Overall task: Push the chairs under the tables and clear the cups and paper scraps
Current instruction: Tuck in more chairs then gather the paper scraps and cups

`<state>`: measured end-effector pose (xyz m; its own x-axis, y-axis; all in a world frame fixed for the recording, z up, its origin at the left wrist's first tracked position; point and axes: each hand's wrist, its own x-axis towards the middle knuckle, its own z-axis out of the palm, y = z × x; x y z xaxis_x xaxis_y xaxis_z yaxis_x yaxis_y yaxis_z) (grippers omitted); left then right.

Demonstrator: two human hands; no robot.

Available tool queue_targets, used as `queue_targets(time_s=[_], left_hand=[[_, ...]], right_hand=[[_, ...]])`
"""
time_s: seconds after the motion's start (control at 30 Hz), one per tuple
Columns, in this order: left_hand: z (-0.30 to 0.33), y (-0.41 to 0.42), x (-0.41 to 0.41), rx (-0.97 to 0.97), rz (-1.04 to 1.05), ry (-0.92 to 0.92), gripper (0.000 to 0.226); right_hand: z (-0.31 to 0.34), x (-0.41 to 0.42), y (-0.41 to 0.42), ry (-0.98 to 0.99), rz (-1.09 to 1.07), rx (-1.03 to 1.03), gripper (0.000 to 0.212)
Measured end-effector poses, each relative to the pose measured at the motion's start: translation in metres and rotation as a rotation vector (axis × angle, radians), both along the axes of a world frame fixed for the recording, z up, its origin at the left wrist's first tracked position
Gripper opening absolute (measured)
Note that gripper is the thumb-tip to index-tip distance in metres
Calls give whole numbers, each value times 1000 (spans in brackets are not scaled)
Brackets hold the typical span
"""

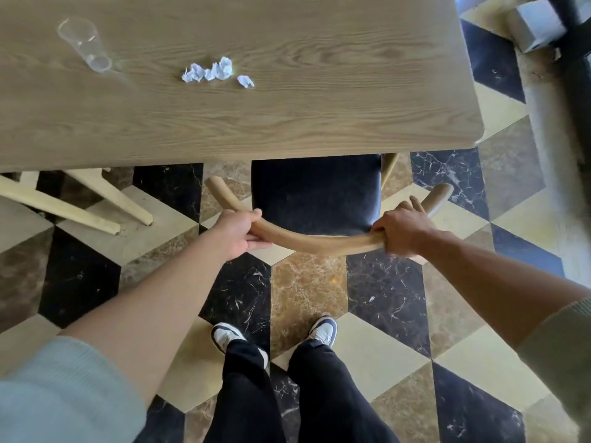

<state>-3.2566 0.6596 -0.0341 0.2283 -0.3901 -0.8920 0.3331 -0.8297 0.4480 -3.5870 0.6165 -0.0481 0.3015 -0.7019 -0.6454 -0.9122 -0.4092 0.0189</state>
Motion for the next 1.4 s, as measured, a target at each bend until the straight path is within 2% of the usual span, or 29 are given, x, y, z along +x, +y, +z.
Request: queue_targets(time_s=[0.03,0.13,0.23,0.33,0.5,0.63,0.7,0.87,1.0,1.07,1.13,1.23,1.3,1.4], left_hand=[[0,3,4,5,-49,2,18],[5,11,17,34,-380,-55,48],[20,14,42,52,-586,-83,67],[42,11,83,8,-590,-81,67],[66,-2,169,-143,-483,-217,43],[68,-20,232,-198,-403,-339,33],[63,-34,258,-197,-378,-420,32],[46,-97,324,-209,-385,-661,47],[31,-164,372,-224,-350,-798,85],[25,-193,388,-187,-356,-815,106],[20,-221,397,-182,-381,-782,122],[14,-252,397,-271,-450,-827,130],[10,-270,390,-429,-477,-845,120],[6,-284,387,-568,-490,-814,82]], right_hand=[[1,4,1,35,-2,8,36],[10,19,0,197,-21,49,41],[32,58,-5,266,29,285,62],[61,128,-22,85,-26,411,72],[94,247,-56,-291,-226,167,42],[97,301,-79,-374,-328,-23,17],[87,311,-96,-405,-457,-66,16],[49,331,-163,-445,-752,-183,61],[31,374,-225,-473,-843,-309,87],[30,403,-238,-471,-836,-314,91],[26,434,-242,-493,-712,-303,74],[18,472,-242,-673,-339,-318,18],[14,490,-240,-814,-303,-247,13],[22,519,-246,-969,-436,-242,17]])
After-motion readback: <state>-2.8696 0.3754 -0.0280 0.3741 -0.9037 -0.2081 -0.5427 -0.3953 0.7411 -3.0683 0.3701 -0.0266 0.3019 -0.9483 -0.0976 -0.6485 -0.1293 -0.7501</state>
